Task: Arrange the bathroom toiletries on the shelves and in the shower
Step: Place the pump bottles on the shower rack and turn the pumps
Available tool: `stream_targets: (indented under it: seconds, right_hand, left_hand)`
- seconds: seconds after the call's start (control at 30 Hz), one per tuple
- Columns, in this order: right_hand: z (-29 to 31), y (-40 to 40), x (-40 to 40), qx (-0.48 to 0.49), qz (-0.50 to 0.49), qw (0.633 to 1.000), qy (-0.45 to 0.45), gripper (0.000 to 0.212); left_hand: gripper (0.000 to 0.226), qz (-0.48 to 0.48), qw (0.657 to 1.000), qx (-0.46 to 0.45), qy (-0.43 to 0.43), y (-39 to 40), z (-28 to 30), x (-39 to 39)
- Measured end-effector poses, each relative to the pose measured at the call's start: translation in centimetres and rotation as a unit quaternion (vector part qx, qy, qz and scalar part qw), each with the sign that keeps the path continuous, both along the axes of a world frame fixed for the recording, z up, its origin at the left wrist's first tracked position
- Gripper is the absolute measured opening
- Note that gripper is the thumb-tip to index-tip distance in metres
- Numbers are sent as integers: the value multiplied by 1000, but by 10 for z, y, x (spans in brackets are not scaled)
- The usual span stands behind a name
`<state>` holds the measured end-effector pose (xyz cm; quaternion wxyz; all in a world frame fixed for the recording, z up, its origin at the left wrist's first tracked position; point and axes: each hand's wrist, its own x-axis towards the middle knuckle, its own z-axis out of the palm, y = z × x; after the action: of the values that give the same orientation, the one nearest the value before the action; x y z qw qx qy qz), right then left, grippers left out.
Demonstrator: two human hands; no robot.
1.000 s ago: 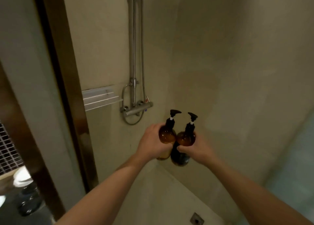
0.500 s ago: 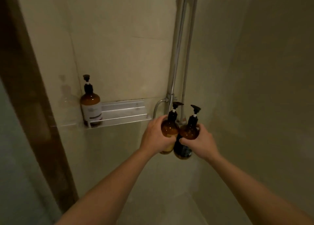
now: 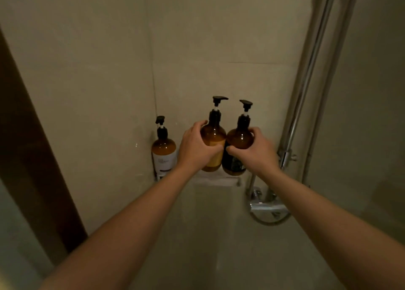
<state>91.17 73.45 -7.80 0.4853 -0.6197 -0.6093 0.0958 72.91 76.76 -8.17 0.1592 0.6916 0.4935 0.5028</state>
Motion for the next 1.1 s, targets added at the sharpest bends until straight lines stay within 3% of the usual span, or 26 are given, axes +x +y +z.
stream_targets:
  seconds: [0.3, 0.53, 0.67, 0.83, 0.9, 0.97, 1.1]
  right_hand:
    - [-30, 76, -16, 6, 23, 999, -29, 88]
    - [-50, 82, -4, -16, 77, 995, -63, 84]
    - [-45, 79, -2, -31, 110, 990, -88, 80]
    - [-30, 74, 0, -80, 162, 978, -107, 93]
    - [-20, 71, -2, -43, 145, 984, -93, 96]
    - [-3, 69, -9, 47, 108, 986, -114, 80]
    - [36, 62, -33, 246, 95, 942, -206, 56]
  left_hand:
    - [83, 55, 998, 11, 43, 51, -29, -18]
    - [93, 60, 995, -48, 65, 39, -40, -21]
    - [84, 64, 995, -57, 53, 25, -39, -17]
    - [81, 80, 983, -50, 156, 22, -25, -24]
    - [82, 124, 976, -43, 172, 24, -18, -24]
    - [81, 165, 966, -45, 192, 25, -12, -21]
    - [70, 176, 953, -72, 236, 24, -3, -15]
